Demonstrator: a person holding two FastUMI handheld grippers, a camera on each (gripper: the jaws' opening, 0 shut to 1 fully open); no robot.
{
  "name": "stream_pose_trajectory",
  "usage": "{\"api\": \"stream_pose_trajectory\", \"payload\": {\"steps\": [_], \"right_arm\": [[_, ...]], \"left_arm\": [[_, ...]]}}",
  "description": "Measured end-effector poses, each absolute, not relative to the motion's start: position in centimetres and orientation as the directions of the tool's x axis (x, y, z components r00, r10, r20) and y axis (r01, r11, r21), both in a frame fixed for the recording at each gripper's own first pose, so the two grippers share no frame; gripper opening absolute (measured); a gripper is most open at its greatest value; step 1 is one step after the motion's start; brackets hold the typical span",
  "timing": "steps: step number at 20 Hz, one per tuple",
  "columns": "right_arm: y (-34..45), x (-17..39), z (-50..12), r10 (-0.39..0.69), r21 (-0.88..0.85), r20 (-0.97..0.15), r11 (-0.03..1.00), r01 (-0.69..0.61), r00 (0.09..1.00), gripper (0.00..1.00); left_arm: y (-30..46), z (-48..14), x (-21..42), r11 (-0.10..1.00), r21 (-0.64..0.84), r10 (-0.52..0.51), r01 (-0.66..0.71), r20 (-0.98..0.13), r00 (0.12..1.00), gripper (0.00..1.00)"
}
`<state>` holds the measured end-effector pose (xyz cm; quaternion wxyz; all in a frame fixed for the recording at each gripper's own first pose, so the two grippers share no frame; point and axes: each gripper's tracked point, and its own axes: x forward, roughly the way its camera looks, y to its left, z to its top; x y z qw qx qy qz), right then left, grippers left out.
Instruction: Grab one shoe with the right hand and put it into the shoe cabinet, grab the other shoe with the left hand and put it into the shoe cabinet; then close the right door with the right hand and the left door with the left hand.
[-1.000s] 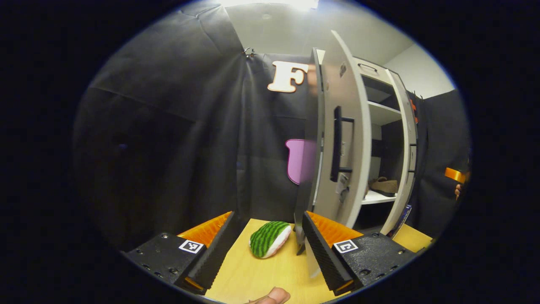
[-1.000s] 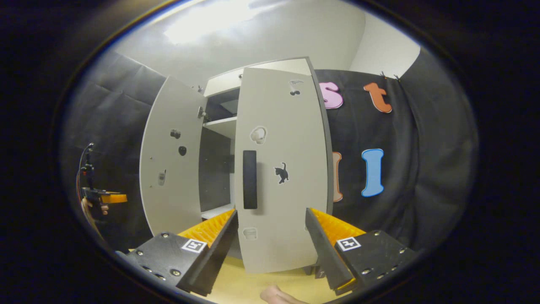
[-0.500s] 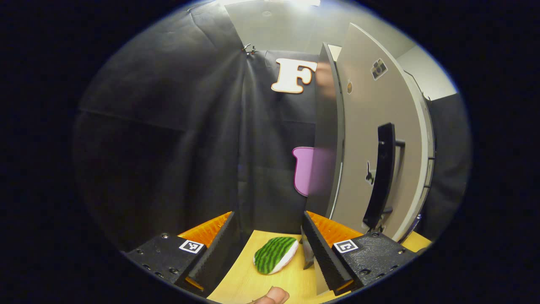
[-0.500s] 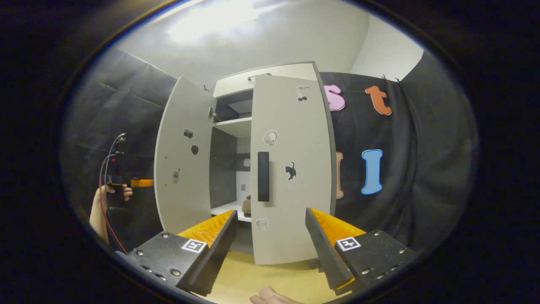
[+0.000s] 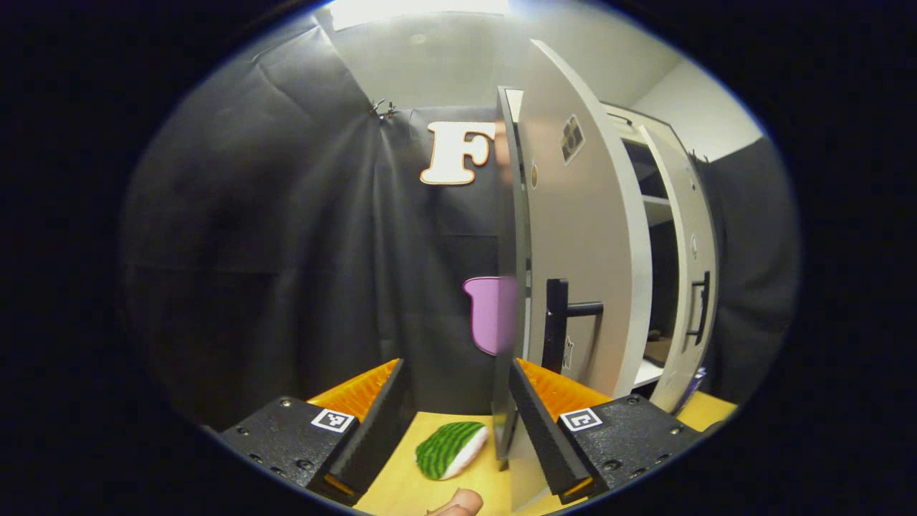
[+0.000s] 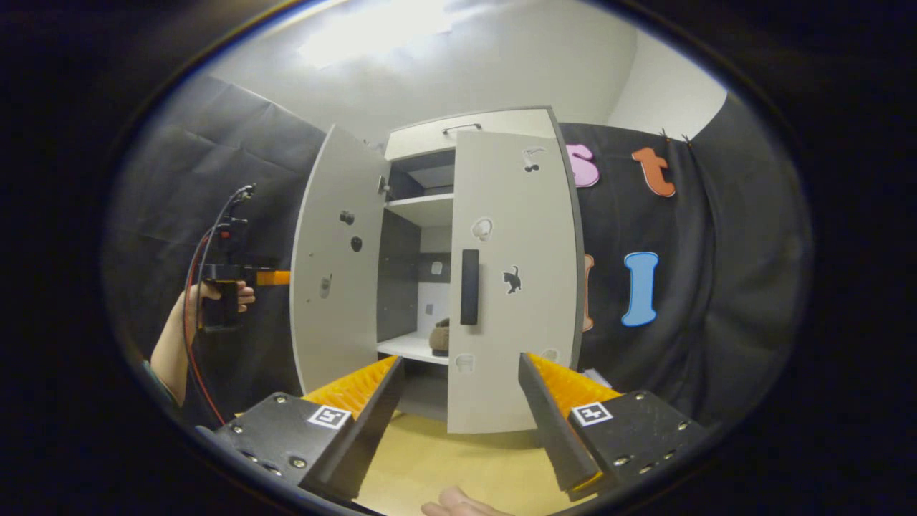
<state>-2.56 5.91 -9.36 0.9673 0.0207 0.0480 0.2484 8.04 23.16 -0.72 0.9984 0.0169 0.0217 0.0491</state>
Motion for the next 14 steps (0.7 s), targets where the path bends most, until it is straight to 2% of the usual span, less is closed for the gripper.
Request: {"api": "stream_pose_trajectory", "payload": {"steps": [4,10,14], "right_arm": [[5.5,-3.0,-9.7,0.491,0.104,-0.102,0.870,-0.481,0.865,0.96],[5.1,-2.2,-10.1,0.465,0.101,-0.114,0.884,-0.456,0.878,0.96],[4.6,-1.8,-10.3,0.438,0.072,-0.112,0.899,-0.433,0.892,0.96]], "left_arm": [[21.8,0.0,7.8,0.991,0.051,0.127,-0.125,-0.044,0.991,0.89],[17.6,-0.3,8.1,0.999,-0.028,0.021,-0.023,-0.070,0.997,0.88],[15.4,-0.2,8.4,1.000,-0.023,-0.018,0.017,-0.075,0.997,0.89]]}}
